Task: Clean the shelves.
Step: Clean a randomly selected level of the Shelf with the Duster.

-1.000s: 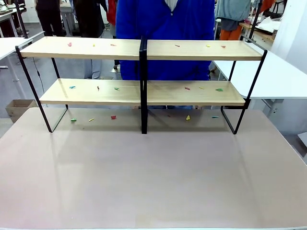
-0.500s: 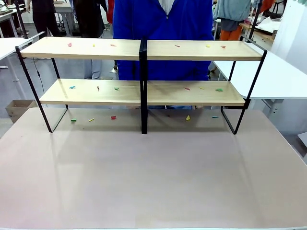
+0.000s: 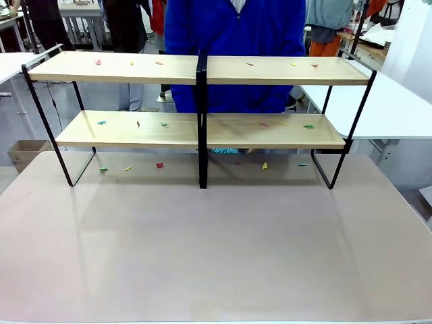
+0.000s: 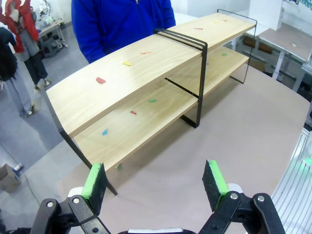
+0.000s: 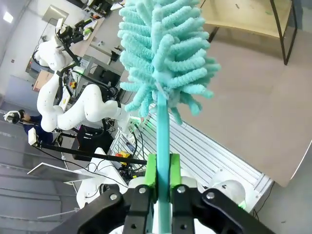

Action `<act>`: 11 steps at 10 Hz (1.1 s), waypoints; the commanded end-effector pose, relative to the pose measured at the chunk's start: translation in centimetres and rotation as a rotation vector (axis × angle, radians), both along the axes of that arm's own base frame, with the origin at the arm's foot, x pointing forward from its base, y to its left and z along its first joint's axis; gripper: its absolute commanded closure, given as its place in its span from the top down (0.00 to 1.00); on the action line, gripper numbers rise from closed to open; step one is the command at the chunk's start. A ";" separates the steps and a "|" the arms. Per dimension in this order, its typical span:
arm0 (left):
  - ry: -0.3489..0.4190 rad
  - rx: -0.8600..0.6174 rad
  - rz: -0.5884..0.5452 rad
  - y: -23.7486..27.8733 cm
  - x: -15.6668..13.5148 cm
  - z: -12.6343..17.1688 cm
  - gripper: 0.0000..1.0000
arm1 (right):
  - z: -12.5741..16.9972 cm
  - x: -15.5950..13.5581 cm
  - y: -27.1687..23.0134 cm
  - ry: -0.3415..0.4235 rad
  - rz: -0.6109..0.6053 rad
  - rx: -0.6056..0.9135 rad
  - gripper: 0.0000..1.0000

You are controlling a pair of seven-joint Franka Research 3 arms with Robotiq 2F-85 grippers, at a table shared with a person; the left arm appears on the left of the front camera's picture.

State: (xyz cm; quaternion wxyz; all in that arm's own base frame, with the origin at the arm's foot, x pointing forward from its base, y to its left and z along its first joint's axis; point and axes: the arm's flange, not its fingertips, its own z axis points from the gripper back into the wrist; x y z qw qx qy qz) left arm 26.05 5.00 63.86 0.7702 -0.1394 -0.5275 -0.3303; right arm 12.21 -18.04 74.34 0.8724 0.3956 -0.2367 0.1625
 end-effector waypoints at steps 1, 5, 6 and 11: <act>0.003 -0.004 -0.001 0.0 0.1 -0.1 1.00 | 0.6 -1.0 0.1 0.005 -0.008 0.021 0.00; 0.003 -0.004 -0.001 0.0 0.1 -0.1 1.00 | 0.0 0.0 0.0 0.001 0.000 0.000 0.12; 0.003 -0.004 -0.001 0.0 0.1 -0.1 1.00 | -0.5 -1.4 4.6 -0.001 0.205 -0.205 0.12; 0.003 -0.004 -0.001 0.0 0.1 -0.1 1.00 | -10.7 -0.6 23.8 0.166 0.523 -0.640 0.12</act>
